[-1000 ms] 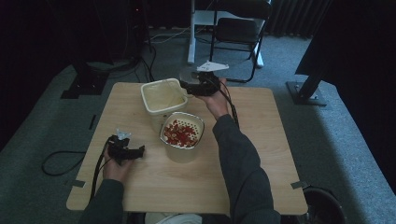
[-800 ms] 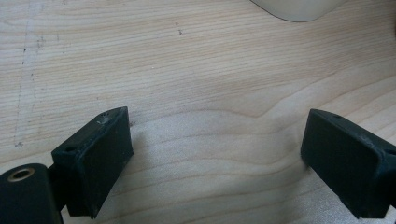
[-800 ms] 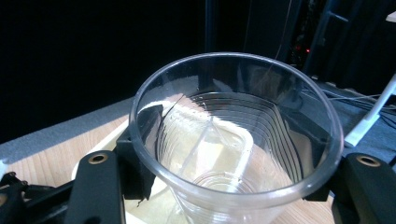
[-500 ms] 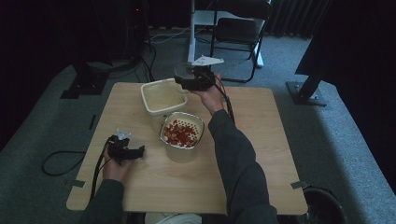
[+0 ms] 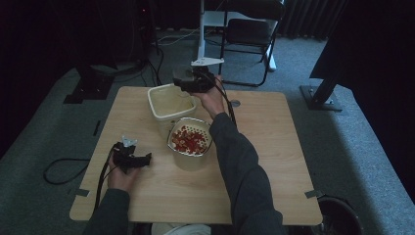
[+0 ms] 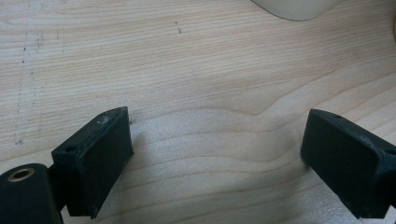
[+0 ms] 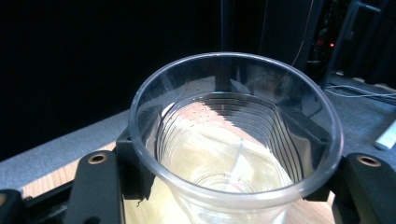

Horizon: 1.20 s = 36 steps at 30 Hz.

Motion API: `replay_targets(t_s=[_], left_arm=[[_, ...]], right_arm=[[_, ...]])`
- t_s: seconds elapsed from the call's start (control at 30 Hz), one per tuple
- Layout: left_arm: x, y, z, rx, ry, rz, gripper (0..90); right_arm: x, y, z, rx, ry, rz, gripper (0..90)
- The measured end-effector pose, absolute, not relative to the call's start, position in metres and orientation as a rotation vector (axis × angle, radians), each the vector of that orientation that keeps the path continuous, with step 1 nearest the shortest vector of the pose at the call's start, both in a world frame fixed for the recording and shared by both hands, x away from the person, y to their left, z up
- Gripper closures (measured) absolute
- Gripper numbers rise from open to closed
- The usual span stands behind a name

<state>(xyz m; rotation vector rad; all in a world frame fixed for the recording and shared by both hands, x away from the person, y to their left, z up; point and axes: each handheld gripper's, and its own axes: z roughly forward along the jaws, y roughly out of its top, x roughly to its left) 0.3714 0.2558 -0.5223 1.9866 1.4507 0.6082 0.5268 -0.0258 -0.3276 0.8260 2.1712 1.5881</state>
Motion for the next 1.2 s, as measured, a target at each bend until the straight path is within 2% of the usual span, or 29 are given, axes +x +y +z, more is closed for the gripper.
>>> replay_targets(t_s=[1.2], left_arm=[[0.371,0.256,-0.522,1.985,1.451,0.606,9.3]], right_arm=[[0.531,0.011,-0.328,0.818,2.212,1.653,34.8]])
